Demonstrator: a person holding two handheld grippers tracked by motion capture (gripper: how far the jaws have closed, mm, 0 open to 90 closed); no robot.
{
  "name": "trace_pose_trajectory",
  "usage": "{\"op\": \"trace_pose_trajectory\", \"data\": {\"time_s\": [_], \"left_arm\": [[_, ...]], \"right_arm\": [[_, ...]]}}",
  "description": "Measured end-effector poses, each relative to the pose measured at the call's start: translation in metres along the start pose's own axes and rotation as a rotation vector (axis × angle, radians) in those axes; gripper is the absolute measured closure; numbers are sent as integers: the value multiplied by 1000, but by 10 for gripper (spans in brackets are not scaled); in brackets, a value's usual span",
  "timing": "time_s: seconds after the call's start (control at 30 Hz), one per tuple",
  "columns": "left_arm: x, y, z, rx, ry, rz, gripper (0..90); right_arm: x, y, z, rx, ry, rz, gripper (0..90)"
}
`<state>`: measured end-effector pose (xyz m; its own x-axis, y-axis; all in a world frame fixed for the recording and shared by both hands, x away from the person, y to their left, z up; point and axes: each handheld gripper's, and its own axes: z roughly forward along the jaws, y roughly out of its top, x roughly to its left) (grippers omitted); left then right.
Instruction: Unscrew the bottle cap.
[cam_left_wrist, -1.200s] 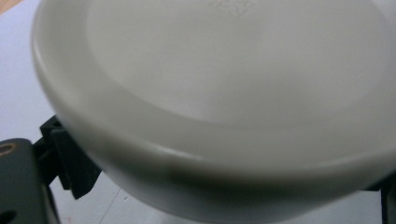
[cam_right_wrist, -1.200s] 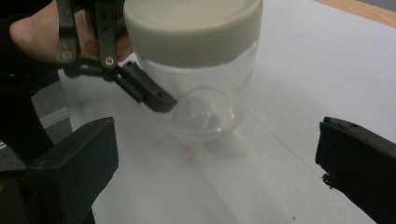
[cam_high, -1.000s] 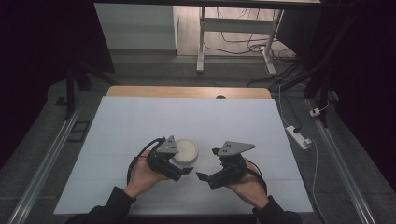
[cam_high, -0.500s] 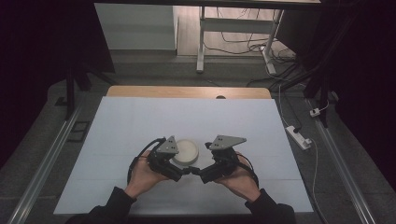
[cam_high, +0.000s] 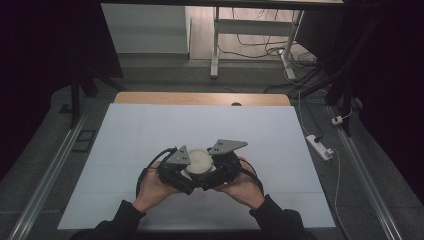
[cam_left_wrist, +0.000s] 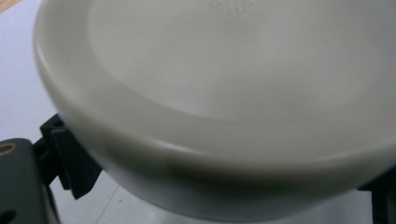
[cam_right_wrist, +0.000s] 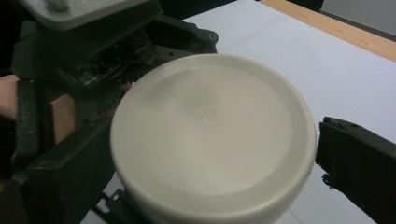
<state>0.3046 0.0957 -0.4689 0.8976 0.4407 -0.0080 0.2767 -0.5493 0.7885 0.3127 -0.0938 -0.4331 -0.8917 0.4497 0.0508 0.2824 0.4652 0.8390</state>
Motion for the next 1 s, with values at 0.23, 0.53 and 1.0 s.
{"op": "trace_pose_trajectory", "data": {"time_s": [0.23, 0.53, 1.0], "left_arm": [[1, 0, 2, 7, -11, 1, 70], [-3, 1, 0, -3, -88, 63, 70], [-5, 1, 2, -11, -223, 127, 71]], "right_arm": [[1, -1, 3, -12, 17, -27, 62], [3, 0, 0, -16, 73, -78, 68], [-15, -4, -6, -15, 327, -151, 70]]}}
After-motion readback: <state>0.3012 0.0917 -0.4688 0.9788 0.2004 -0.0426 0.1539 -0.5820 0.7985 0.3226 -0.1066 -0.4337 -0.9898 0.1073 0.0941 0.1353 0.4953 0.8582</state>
